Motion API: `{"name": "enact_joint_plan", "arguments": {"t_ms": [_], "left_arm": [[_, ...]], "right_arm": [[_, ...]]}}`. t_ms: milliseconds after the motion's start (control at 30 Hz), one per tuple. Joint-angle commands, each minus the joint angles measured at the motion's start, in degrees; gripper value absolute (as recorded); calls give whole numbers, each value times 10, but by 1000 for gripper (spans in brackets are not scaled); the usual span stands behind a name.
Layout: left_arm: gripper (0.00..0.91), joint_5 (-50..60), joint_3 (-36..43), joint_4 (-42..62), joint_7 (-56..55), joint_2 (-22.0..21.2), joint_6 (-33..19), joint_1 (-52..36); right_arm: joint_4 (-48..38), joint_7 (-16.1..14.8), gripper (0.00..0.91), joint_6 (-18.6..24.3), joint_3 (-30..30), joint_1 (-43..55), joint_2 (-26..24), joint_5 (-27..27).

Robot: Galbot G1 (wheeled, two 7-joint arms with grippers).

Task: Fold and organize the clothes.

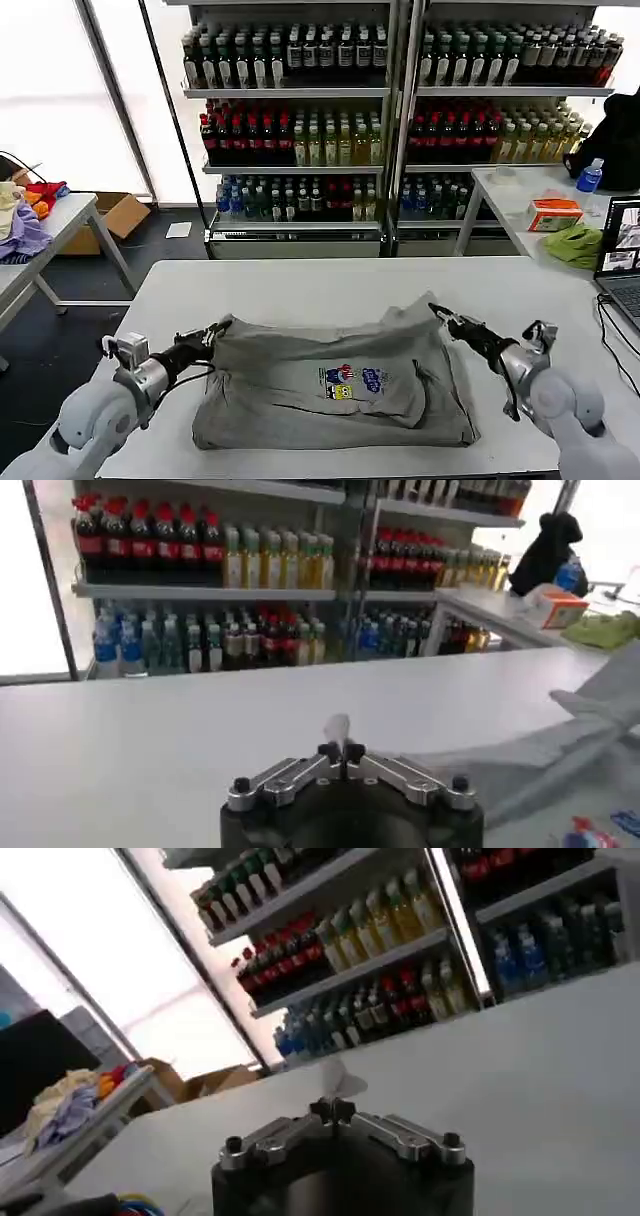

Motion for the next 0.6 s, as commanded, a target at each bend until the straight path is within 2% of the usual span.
{"name": "enact_joint_plan", "arguments": {"t_ms": [33, 200, 233, 267, 300, 333, 400, 600], "left_arm": [[10, 48, -82, -98, -1, -11, 41, 162], [0, 89, -120, -128, 13, -27, 49, 229], [20, 114, -126, -131, 24, -30, 49, 242], [212, 141, -132, -136, 32, -35, 49, 254], [625, 172, -131, -138, 40, -41, 49, 267], [907, 185, -129, -139, 47, -46, 49, 277], [907, 204, -125, -141, 52, -59, 48, 294], [907, 191, -166, -159, 27, -71, 48, 284]], "right_arm": [[85, -2, 0, 0, 66, -174, 17, 13], [103, 3, 0, 1, 93, -241, 35, 9], [105, 4, 0, 0, 94, -246, 36, 9], [106, 8, 0, 1, 94, -249, 37, 8], [107, 14, 0, 1, 92, -250, 38, 1], [106, 18, 907, 1, 90, -250, 38, -2], [106, 38, 907, 0, 84, -246, 42, 0], [117, 51, 907, 1, 108, -242, 51, 11]]}}
